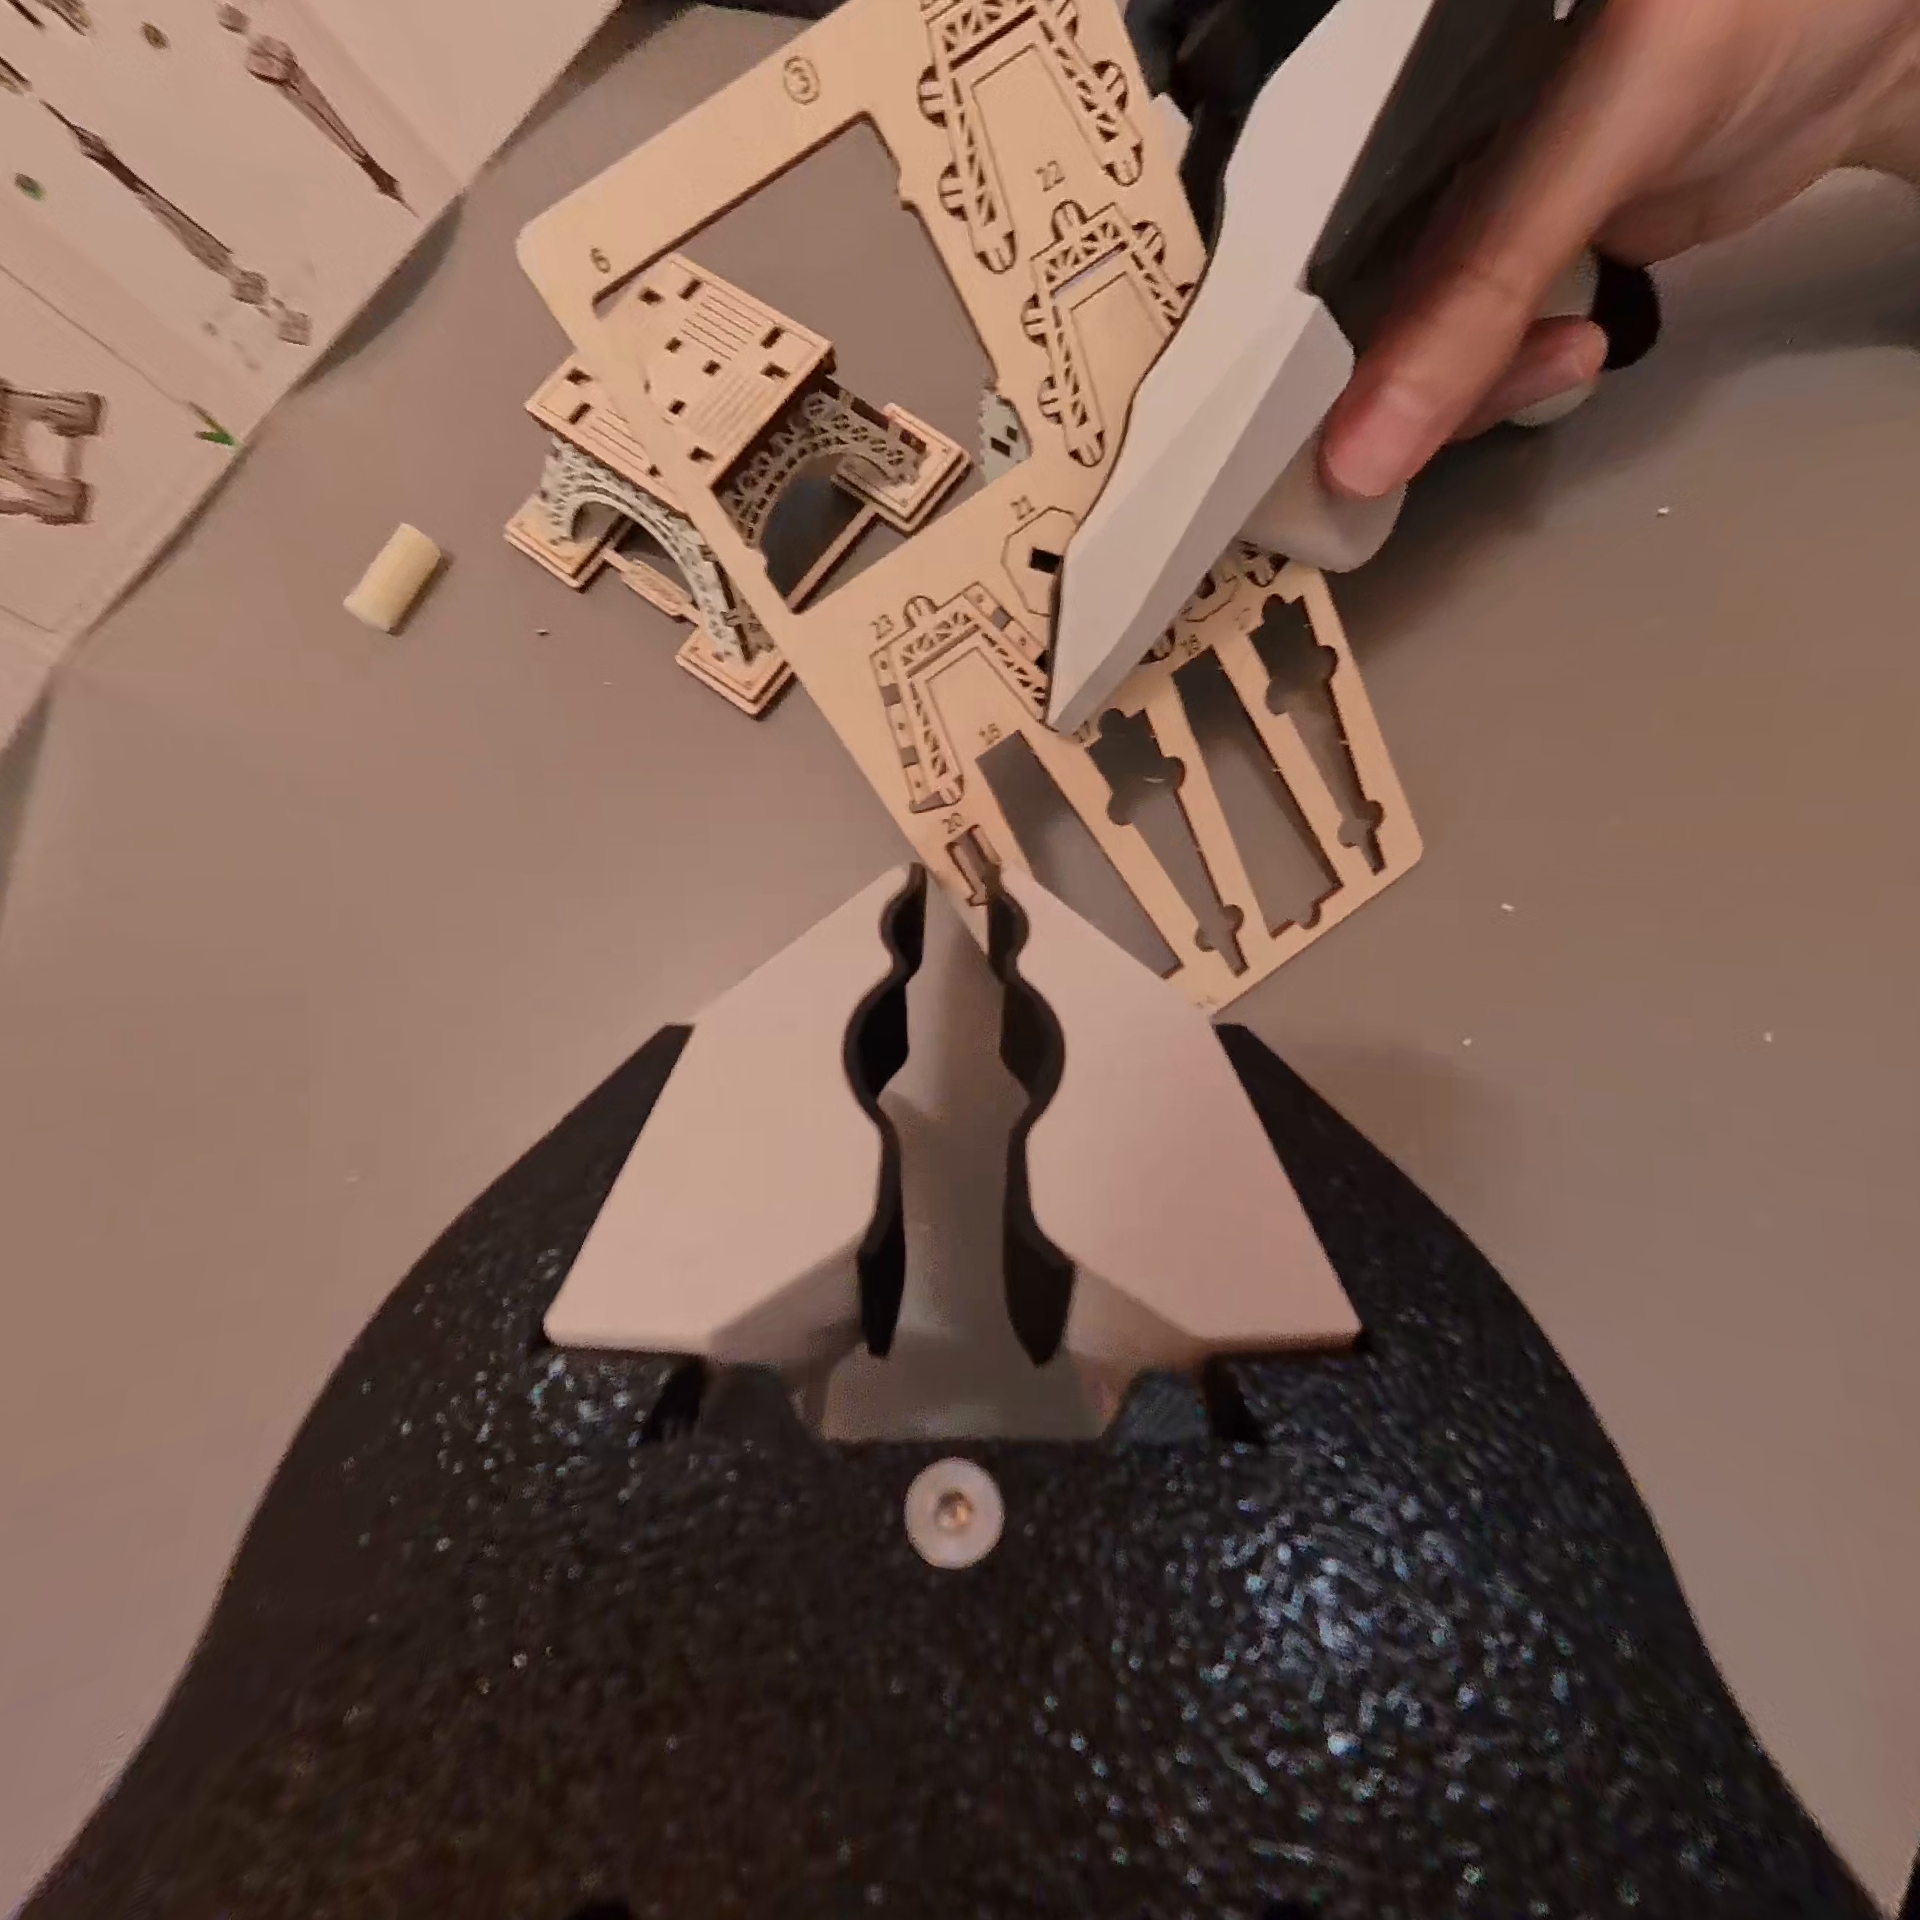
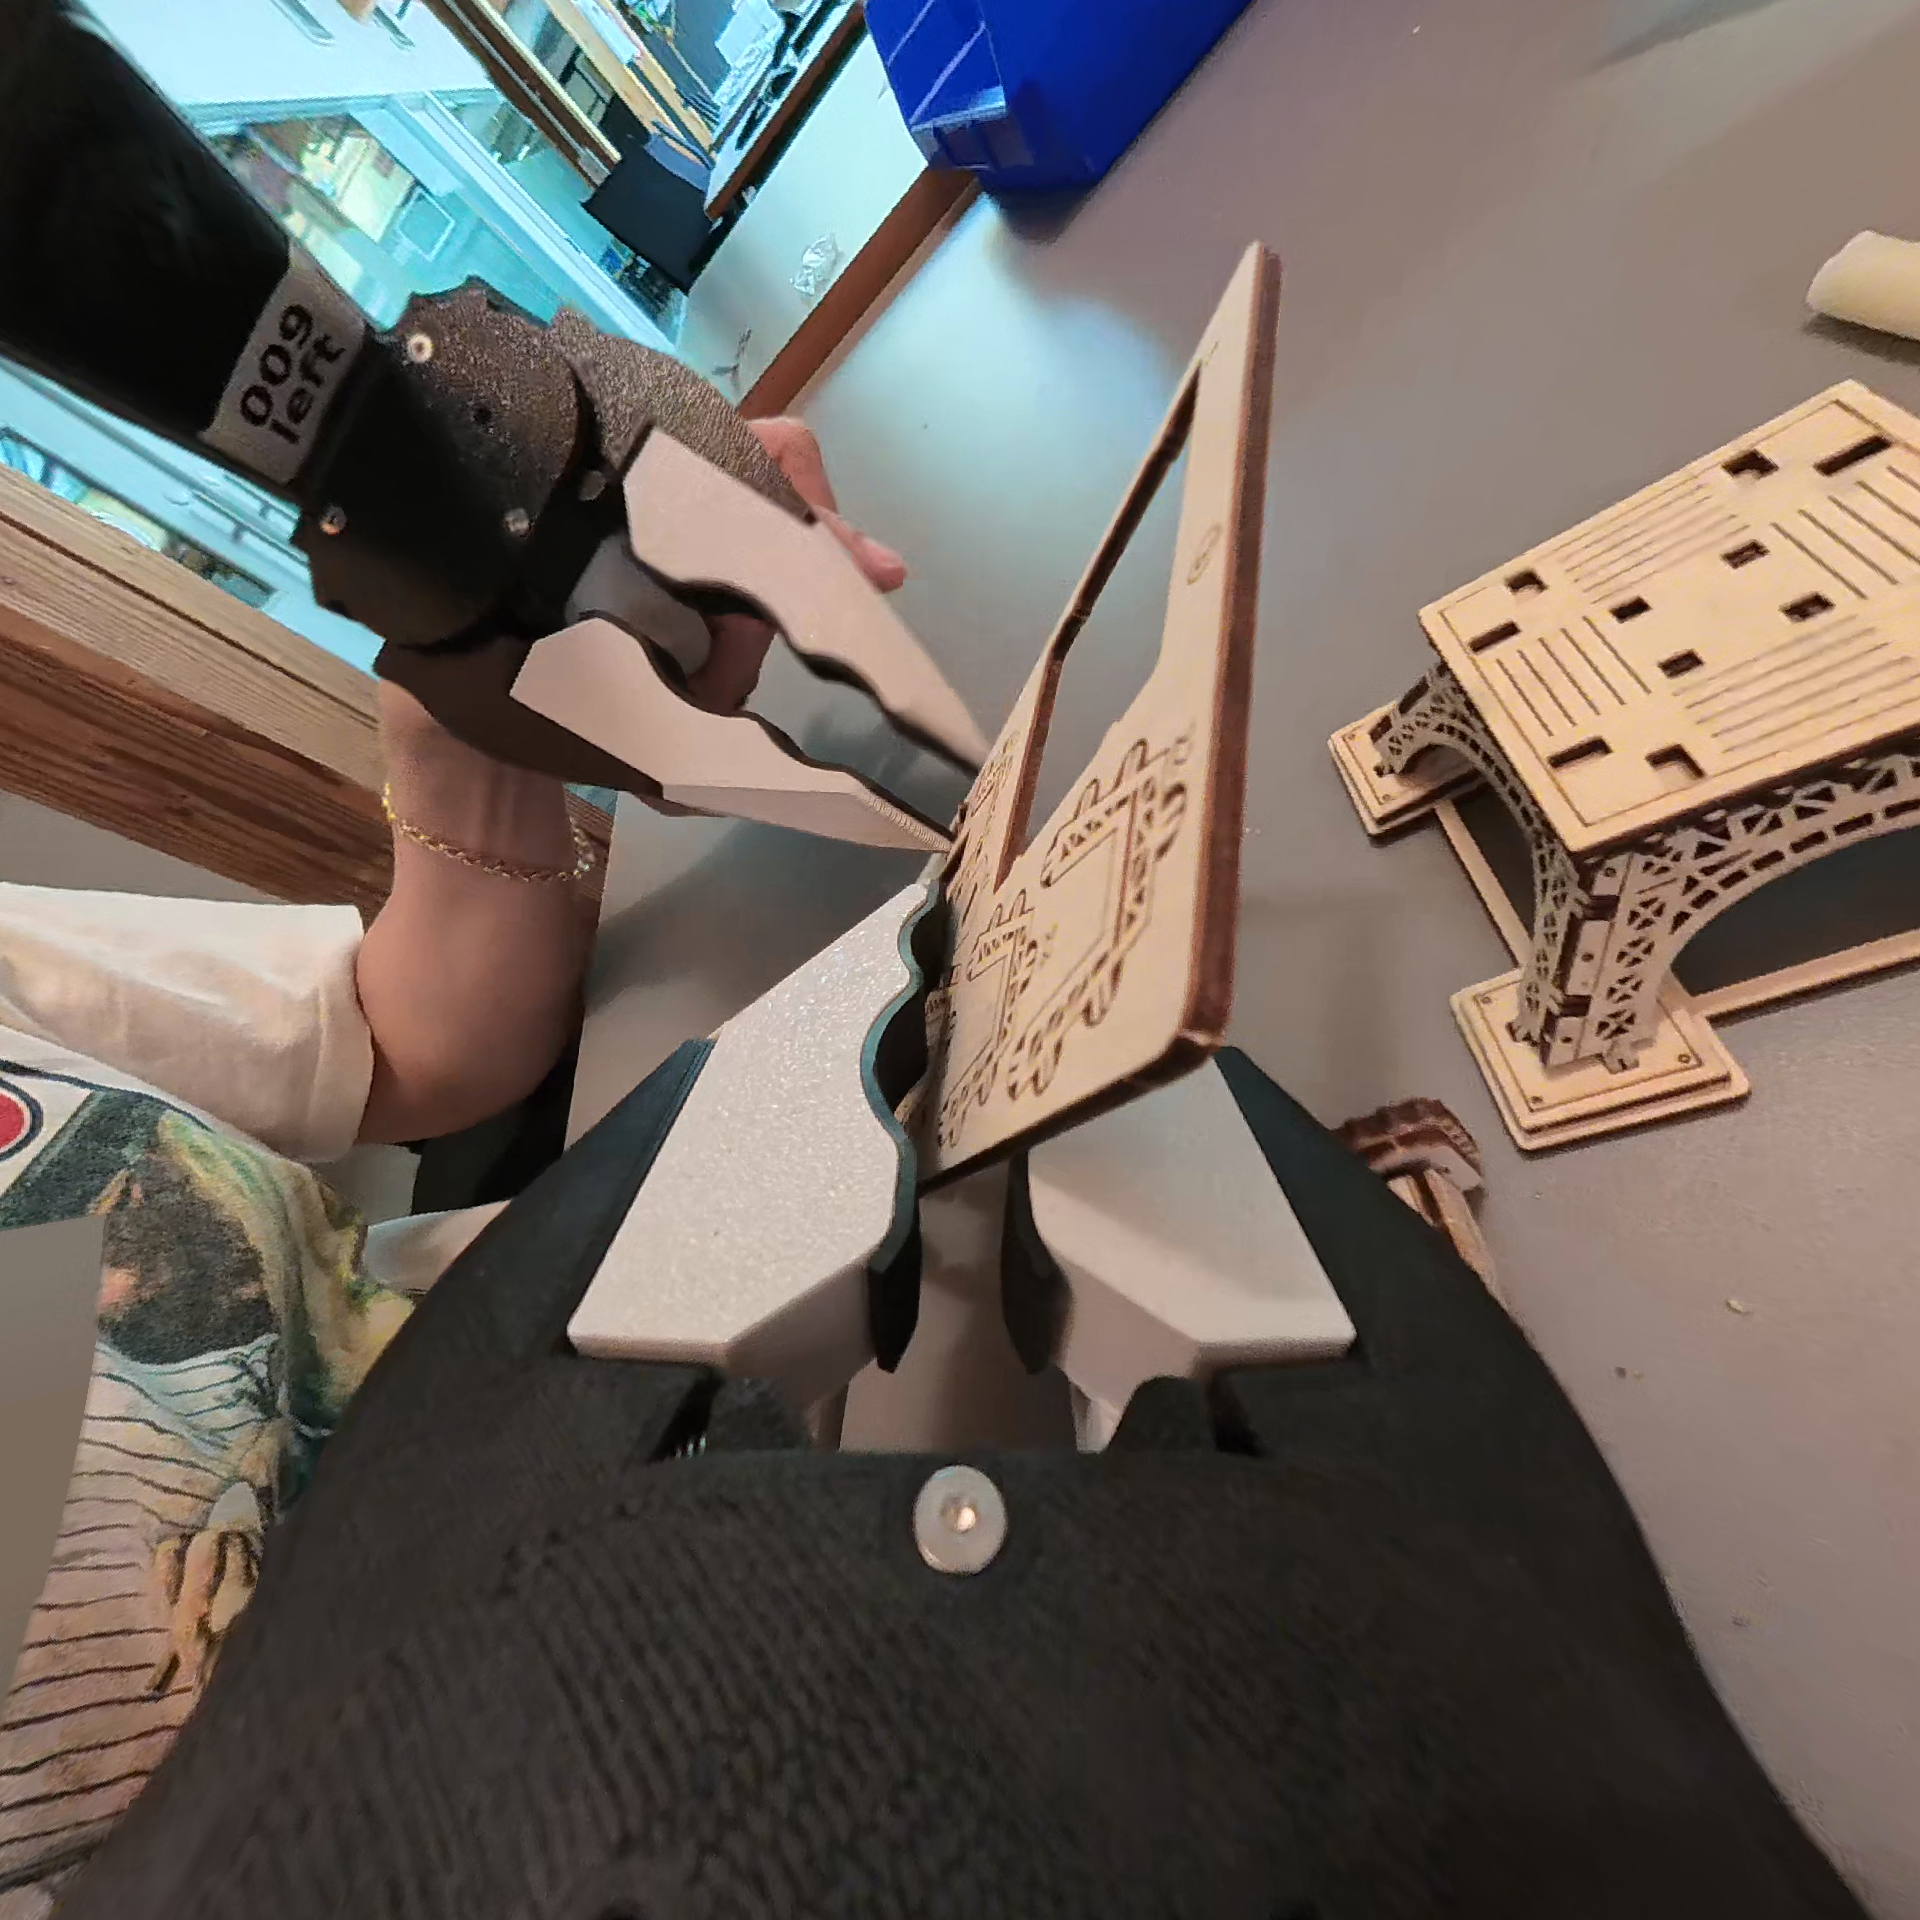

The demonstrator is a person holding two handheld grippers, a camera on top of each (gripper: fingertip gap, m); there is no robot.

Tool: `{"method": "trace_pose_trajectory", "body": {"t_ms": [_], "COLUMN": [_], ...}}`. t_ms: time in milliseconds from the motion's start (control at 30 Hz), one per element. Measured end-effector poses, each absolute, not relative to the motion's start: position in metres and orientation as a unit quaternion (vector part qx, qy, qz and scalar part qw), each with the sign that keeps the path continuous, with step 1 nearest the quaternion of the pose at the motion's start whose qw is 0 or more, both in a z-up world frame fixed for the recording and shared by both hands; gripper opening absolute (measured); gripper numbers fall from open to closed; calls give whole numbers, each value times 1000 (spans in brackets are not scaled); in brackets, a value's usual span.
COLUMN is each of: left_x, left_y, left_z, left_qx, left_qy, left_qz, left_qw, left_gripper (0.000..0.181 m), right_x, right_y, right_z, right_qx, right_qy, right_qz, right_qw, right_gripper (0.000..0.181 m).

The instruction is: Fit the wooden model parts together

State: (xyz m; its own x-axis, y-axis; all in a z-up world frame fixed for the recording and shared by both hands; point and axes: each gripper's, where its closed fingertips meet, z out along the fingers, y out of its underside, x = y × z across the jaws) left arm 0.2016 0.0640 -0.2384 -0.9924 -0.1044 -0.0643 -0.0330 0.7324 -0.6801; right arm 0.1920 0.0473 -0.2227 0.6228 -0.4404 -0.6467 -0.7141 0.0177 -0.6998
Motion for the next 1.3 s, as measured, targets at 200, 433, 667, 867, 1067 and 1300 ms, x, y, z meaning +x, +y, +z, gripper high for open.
{"method": "trace_pose_trajectory", "body": {"t_ms": [200,433,667,867,1067,1300], "left_x": [215,202,188,177,169,164], "left_y": [60,84,99,101,100,104], "left_z": [-233,-153,-141,-173,-187,-191], "left_qx": [-90,-61,-6,33,26,38], "left_qy": [892,749,784,864,872,874], "left_qz": [-443,-641,-614,-501,-481,-474], "left_qw": [-2,-157,-94,-32,-84,-103], "left_gripper": [30,37,39,34,31,26], "right_x": [194,170,165,169,164,163], "right_y": [44,44,78,88,99,101], "right_z": [-215,-125,-159,-178,-187,-192], "right_qx": [-668,-665,-706,-697,-685,-681], "right_qy": [417,137,-203,-264,-309,-327], "right_qz": [132,-140,-592,-616,-622,-624], "right_qw": [603,720,332,256,220,202], "right_gripper": [2,0,0,0,1,0]}}
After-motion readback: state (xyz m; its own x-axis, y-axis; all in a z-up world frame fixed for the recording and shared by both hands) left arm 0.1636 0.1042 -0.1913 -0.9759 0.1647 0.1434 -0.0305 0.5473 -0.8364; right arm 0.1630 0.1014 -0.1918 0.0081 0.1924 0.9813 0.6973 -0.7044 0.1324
